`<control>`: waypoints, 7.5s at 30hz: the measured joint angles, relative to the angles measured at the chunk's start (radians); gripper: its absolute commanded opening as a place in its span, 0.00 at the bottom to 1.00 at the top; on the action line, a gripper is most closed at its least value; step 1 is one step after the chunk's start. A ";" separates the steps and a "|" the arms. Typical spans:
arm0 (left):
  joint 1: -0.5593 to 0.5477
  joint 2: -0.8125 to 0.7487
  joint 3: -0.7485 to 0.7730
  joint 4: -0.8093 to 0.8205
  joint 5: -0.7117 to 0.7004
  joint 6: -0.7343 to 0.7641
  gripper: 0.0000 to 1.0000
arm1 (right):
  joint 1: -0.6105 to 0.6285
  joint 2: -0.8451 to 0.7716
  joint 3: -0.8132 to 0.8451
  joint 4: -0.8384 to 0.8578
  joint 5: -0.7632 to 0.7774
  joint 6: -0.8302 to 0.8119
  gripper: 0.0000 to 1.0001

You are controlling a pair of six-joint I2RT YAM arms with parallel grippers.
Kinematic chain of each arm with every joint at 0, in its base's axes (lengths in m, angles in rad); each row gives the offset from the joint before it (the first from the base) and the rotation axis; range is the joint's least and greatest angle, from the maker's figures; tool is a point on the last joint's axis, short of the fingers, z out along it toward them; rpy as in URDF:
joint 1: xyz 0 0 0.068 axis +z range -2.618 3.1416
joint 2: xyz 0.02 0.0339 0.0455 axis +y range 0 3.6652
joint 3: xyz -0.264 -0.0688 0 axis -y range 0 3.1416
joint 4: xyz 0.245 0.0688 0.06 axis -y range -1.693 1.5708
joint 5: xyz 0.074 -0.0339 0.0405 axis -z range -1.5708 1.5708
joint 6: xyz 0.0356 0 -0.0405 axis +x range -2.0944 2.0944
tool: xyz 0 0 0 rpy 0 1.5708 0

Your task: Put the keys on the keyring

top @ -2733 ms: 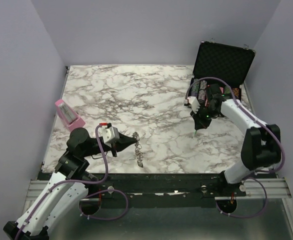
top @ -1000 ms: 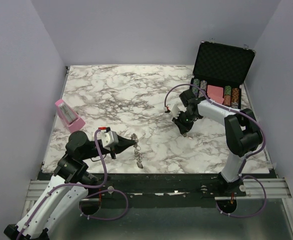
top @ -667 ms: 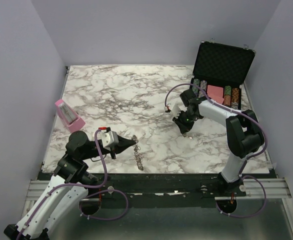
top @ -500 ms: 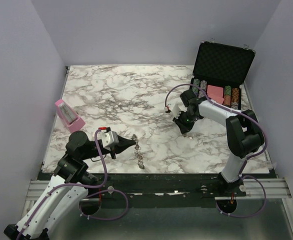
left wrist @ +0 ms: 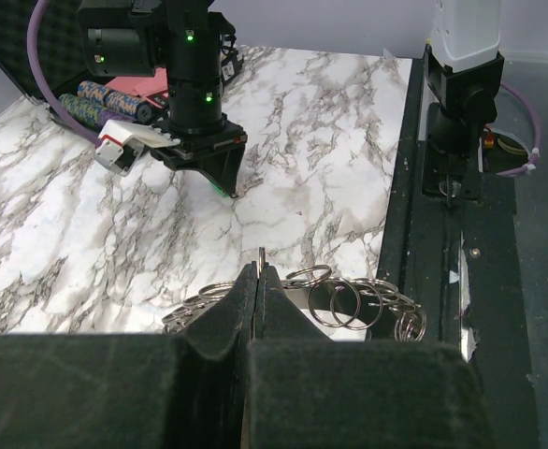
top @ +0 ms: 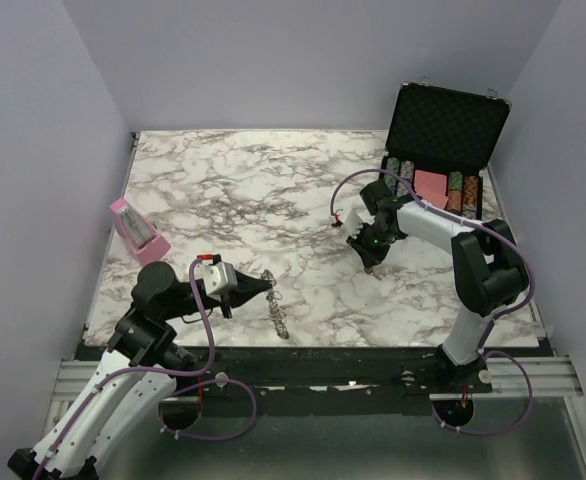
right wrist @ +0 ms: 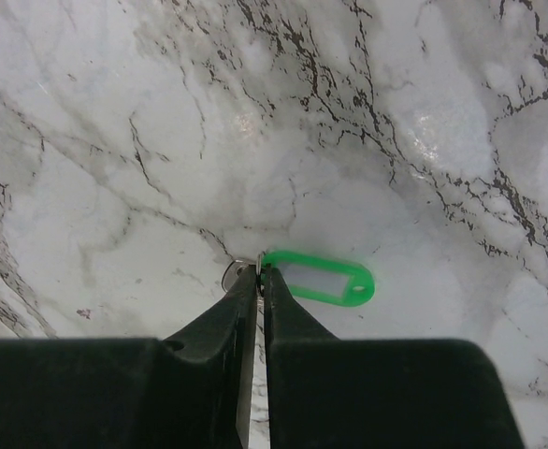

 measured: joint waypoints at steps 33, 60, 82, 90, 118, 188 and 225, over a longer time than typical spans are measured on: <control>0.000 0.012 0.022 0.071 0.005 -0.100 0.00 | -0.095 -0.324 0.156 -0.102 -0.683 -0.328 0.00; -0.295 0.152 0.138 0.153 -0.079 0.037 0.00 | 0.029 -0.531 0.174 -0.608 -1.079 -1.087 0.00; -0.449 0.293 0.209 0.142 -0.252 0.221 0.00 | 0.051 -0.564 0.159 -0.608 -1.116 -0.997 0.00; -0.452 0.228 0.169 0.150 -0.276 0.236 0.00 | 0.058 -0.564 0.112 -0.609 -1.145 -0.990 0.00; -0.484 0.088 -0.026 0.137 -0.348 0.352 0.00 | 0.058 -0.871 -0.108 -0.314 -0.818 -1.102 0.00; -0.491 0.003 -0.026 0.139 -0.372 0.353 0.00 | 0.058 -0.901 -0.277 0.665 -0.772 0.570 0.01; -0.491 -0.227 -0.050 -0.032 -0.516 0.246 0.00 | -0.028 -0.086 -0.082 -0.121 -0.013 0.061 0.01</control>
